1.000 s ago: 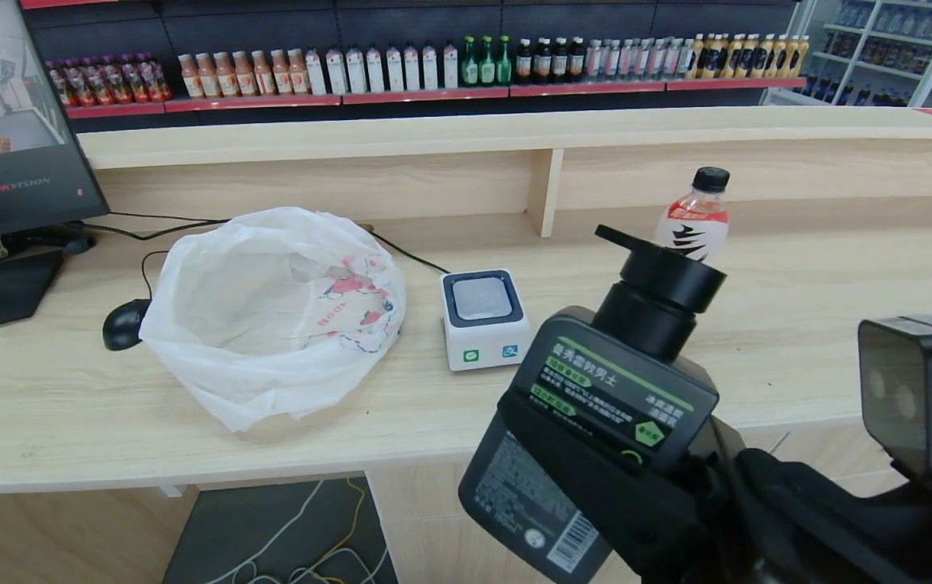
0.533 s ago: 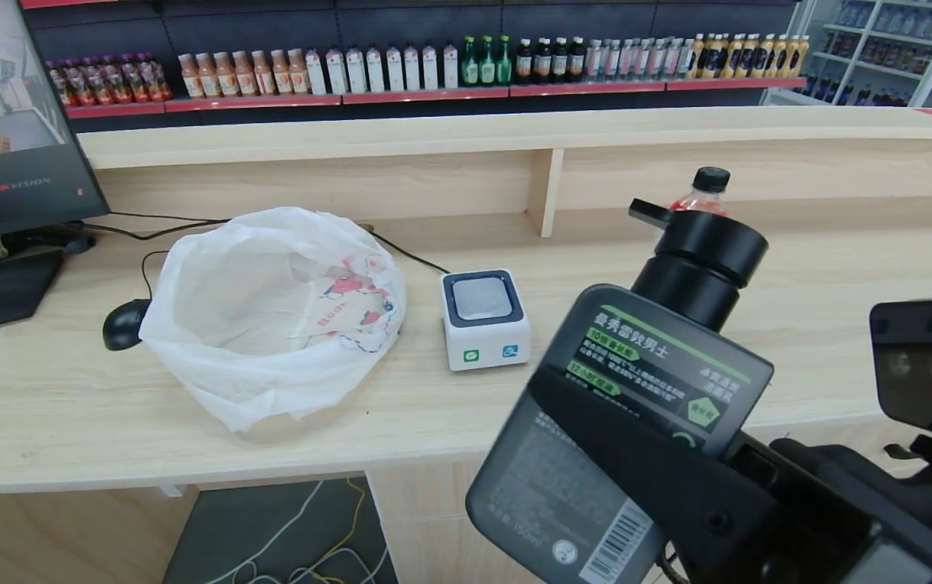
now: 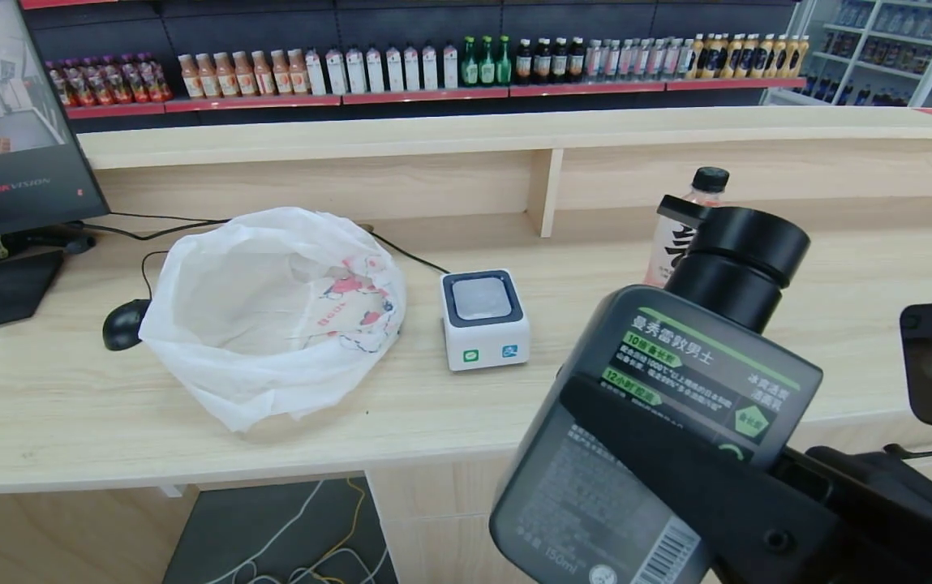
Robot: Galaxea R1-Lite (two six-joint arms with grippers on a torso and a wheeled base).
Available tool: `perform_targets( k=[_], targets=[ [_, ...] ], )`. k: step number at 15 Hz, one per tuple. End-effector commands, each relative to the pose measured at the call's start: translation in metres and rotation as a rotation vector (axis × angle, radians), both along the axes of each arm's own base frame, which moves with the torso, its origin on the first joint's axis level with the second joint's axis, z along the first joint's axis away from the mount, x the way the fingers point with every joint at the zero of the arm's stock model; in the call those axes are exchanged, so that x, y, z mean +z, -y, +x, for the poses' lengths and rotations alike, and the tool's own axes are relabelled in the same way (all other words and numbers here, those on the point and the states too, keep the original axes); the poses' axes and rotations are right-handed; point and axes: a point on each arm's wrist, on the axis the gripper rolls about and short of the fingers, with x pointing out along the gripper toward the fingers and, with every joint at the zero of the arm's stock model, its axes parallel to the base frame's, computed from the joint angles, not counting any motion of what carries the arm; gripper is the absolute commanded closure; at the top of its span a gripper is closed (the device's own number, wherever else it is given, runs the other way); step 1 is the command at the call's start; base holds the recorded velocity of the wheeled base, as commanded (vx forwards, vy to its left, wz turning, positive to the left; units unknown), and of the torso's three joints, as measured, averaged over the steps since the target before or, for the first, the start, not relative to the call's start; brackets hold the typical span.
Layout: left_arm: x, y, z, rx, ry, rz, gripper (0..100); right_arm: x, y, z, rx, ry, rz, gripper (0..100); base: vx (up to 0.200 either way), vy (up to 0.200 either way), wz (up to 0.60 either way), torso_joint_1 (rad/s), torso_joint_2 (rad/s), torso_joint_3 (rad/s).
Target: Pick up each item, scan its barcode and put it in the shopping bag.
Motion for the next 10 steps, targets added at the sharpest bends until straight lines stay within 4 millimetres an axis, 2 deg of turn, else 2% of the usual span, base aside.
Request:
perform_targets(
  k=[1, 10],
  targets=[
    [0.0000, 0.0000, 0.0000, 0.001, 0.000, -0.001, 0, -0.0011, 0.0003, -0.0004, 0.004, 0.000, -0.004, 100, 0.000, 0.000, 0.00, 0.000, 0.00, 0.000],
    [0.0000, 0.0000, 0.0000, 0.001, 0.000, -0.001, 0, -0.0045, 0.0043, -0.0036, 0.013, -0.005, -0.017, 100, 0.000, 0.000, 0.00, 0.000, 0.00, 0.000]
  ],
)
